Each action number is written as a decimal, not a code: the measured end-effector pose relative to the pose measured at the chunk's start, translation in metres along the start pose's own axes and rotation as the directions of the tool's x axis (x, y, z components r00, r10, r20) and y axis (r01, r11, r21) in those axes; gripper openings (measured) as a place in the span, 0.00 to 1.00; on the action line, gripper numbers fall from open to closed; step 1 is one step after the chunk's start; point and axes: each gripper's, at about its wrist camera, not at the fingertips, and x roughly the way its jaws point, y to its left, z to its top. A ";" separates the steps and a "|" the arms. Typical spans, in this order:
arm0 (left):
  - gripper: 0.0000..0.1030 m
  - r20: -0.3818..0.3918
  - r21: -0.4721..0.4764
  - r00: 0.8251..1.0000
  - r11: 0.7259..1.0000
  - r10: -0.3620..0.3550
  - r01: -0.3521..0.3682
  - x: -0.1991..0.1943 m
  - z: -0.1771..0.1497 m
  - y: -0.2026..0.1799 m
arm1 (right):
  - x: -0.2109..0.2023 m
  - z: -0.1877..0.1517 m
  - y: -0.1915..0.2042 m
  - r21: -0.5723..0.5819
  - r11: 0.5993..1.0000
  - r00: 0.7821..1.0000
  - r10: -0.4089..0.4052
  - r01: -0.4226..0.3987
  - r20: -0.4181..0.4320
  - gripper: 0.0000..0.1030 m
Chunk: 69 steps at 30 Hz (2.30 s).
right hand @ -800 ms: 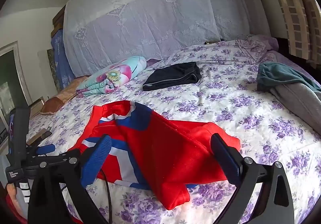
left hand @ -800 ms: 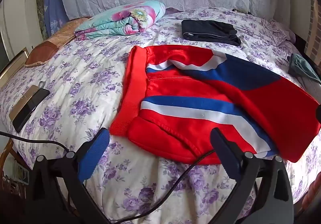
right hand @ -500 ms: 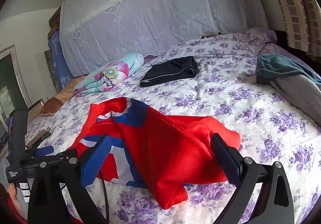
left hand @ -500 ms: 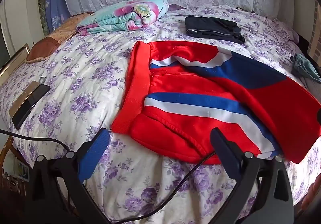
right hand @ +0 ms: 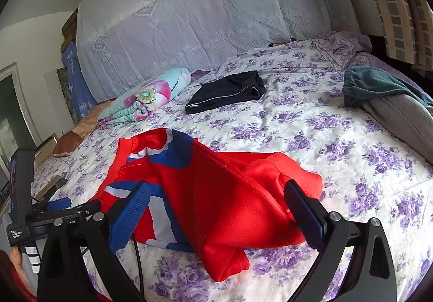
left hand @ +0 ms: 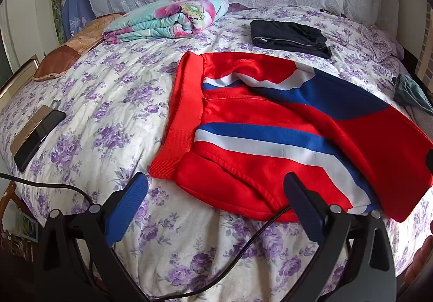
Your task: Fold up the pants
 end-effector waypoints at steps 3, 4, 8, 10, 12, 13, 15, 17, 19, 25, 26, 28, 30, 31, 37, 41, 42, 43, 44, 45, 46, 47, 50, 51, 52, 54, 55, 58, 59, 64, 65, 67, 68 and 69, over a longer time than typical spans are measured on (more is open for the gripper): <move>0.95 -0.003 0.000 1.000 1.000 0.002 -0.002 0.002 -0.001 -0.001 | 0.000 -0.001 0.000 0.003 1.000 1.000 -0.002 0.002 -0.002 0.97; 0.95 -0.004 -0.001 1.000 1.000 0.001 -0.001 0.002 -0.002 0.000 | 0.000 -0.001 0.000 0.003 1.000 1.000 -0.002 0.002 -0.003 0.97; 0.95 -0.005 -0.003 1.000 1.000 -0.001 0.001 0.002 -0.002 0.000 | 0.000 -0.001 0.000 0.003 1.000 1.000 -0.002 0.002 -0.003 0.97; 0.95 -0.006 -0.005 1.000 1.000 -0.002 0.001 0.002 -0.002 0.001 | 0.000 -0.001 0.000 0.003 1.000 1.000 -0.002 0.002 -0.002 0.97; 0.95 -0.009 -0.007 1.000 1.000 -0.003 0.003 0.002 -0.003 0.002 | 0.000 -0.001 0.000 0.005 1.000 1.000 -0.002 0.002 -0.002 0.97; 0.95 -0.010 -0.009 1.000 1.000 -0.005 0.005 0.002 -0.002 0.003 | 0.000 -0.001 0.000 0.004 1.000 1.000 -0.002 0.002 -0.003 0.97; 0.95 -0.012 -0.013 1.000 1.000 -0.008 0.008 0.002 -0.002 0.003 | 0.000 -0.001 0.000 0.004 1.000 1.000 -0.001 0.001 -0.001 0.97; 0.95 -0.017 -0.014 1.000 1.000 -0.012 0.012 0.003 -0.002 0.003 | 0.000 -0.001 0.000 0.001 1.000 1.000 -0.001 0.001 -0.004 0.97; 0.95 -0.026 -0.018 0.999 1.000 -0.026 0.026 0.003 0.000 0.005 | 0.001 0.001 0.000 0.003 1.000 1.000 0.001 -0.001 -0.005 0.97; 0.95 -0.042 -0.019 0.998 0.999 -0.043 0.042 0.011 0.009 0.008 | 0.009 0.014 -0.005 0.026 1.000 1.000 0.007 -0.006 -0.019 0.97; 0.95 -0.045 -0.014 0.998 0.999 -0.037 0.037 0.012 0.011 0.008 | 0.010 0.017 -0.004 0.019 1.000 1.000 0.006 -0.005 -0.019 0.97; 0.95 -0.046 -0.010 0.998 0.999 -0.034 0.033 0.013 0.015 0.006 | 0.012 0.021 -0.003 0.003 1.000 1.000 0.003 -0.003 -0.008 0.97; 0.95 -0.046 -0.014 0.999 1.000 -0.024 0.023 0.013 0.016 0.006 | 0.013 0.025 -0.002 -0.001 1.000 1.000 -0.002 0.002 0.001 0.97; 0.95 -0.048 -0.017 0.999 1.000 -0.023 0.022 0.012 0.016 0.005 | 0.013 0.025 -0.002 0.002 1.000 1.000 0.002 -0.002 0.003 0.97; 0.95 -0.045 -0.022 0.998 0.999 -0.033 0.032 0.006 0.018 0.005 | 0.016 0.022 -0.002 0.011 1.000 1.000 0.006 -0.006 -0.014 0.97; 0.95 -0.041 -0.027 0.998 0.999 -0.042 0.041 0.003 0.017 0.005 | 0.012 0.021 -0.001 0.011 1.000 1.000 0.004 -0.004 -0.012 0.97; 0.95 -0.039 -0.024 0.998 0.999 -0.042 0.041 0.003 0.016 0.004 | 0.010 0.020 0.000 0.006 1.000 1.000 0.004 -0.004 -0.005 0.97; 0.95 -0.039 -0.020 0.998 0.999 -0.040 0.039 0.002 0.016 0.004 | 0.007 0.020 0.001 -0.002 1.000 1.000 -0.001 0.001 0.005 0.97; 0.95 -0.037 -0.019 0.999 0.999 -0.040 0.039 0.002 0.015 0.003 | 0.005 0.021 0.002 -0.008 1.000 1.000 -0.009 0.010 0.012 0.97; 0.95 -0.033 -0.018 0.999 0.999 -0.042 0.042 0.001 0.015 0.003 | 0.002 0.021 0.002 -0.012 1.000 1.000 -0.011 0.011 0.020 0.97; 0.95 -0.032 -0.019 0.999 0.999 -0.041 0.041 0.000 0.015 0.003 | 0.000 0.021 0.002 -0.015 1.000 1.000 -0.010 0.011 0.027 0.97; 0.95 -0.031 -0.021 0.999 0.999 -0.043 0.042 0.000 0.015 0.003 | -0.001 0.021 0.002 -0.015 1.000 0.999 -0.014 0.015 0.030 0.97; 0.95 -0.025 -0.028 0.998 0.998 -0.049 0.048 -0.002 0.015 0.002 | -0.004 0.022 0.001 -0.010 1.000 0.999 -0.012 0.012 0.035 0.97; 0.95 -0.026 -0.026 0.998 0.998 -0.052 0.051 -0.002 0.015 0.002 | -0.005 0.022 0.000 -0.010 1.000 0.999 -0.015 0.015 0.037 0.97; 0.95 -0.027 -0.024 0.998 0.998 -0.053 0.052 -0.002 0.015 0.001 | -0.005 0.022 0.000 -0.011 1.000 0.999 -0.016 0.016 0.036 0.97; 0.95 -0.024 -0.020 0.998 0.999 -0.051 0.051 -0.003 0.015 0.000 | -0.004 0.022 -0.001 -0.008 1.000 0.999 -0.018 0.018 0.034 0.97; 0.95 -0.022 -0.020 0.998 0.999 -0.051 0.050 -0.004 0.015 -0.001 | -0.004 0.021 -0.002 -0.002 1.000 0.999 -0.018 0.018 0.034 0.97; 0.95 -0.021 -0.020 0.998 0.998 -0.052 0.052 -0.005 0.015 -0.001 | -0.004 0.020 -0.002 0.003 1.000 1.000 -0.010 0.010 0.026 0.97; 0.95 -0.021 -0.020 0.998 0.998 -0.052 0.051 -0.005 0.015 -0.001 | -0.004 0.020 -0.001 0.000 1.000 1.000 -0.010 0.010 0.026 0.97; 0.95 -0.019 -0.029 0.998 0.998 -0.054 0.054 -0.006 0.016 0.000 | -0.003 0.019 -0.001 0.000 1.000 1.000 -0.010 0.010 0.024 0.97; 0.95 -0.020 -0.030 0.998 0.998 -0.055 0.054 -0.006 0.016 0.001 | -0.003 0.019 0.000 0.000 1.000 1.000 -0.010 0.010 0.022 0.97; 0.95 -0.020 -0.030 0.998 0.998 -0.055 0.054 -0.007 0.015 0.001 | -0.003 0.019 0.001 -0.001 1.000 1.000 -0.009 0.009 0.024 0.97; 0.95 -0.019 -0.030 0.998 0.998 -0.053 0.053 -0.006 0.016 0.001 | -0.004 0.019 0.001 -0.002 1.000 1.000 -0.010 0.010 0.026 0.97; 0.95 -0.019 -0.030 0.998 0.998 -0.052 0.052 -0.006 0.016 0.002 | -0.004 0.019 0.002 -0.003 1.000 1.000 -0.010 0.010 0.027 0.97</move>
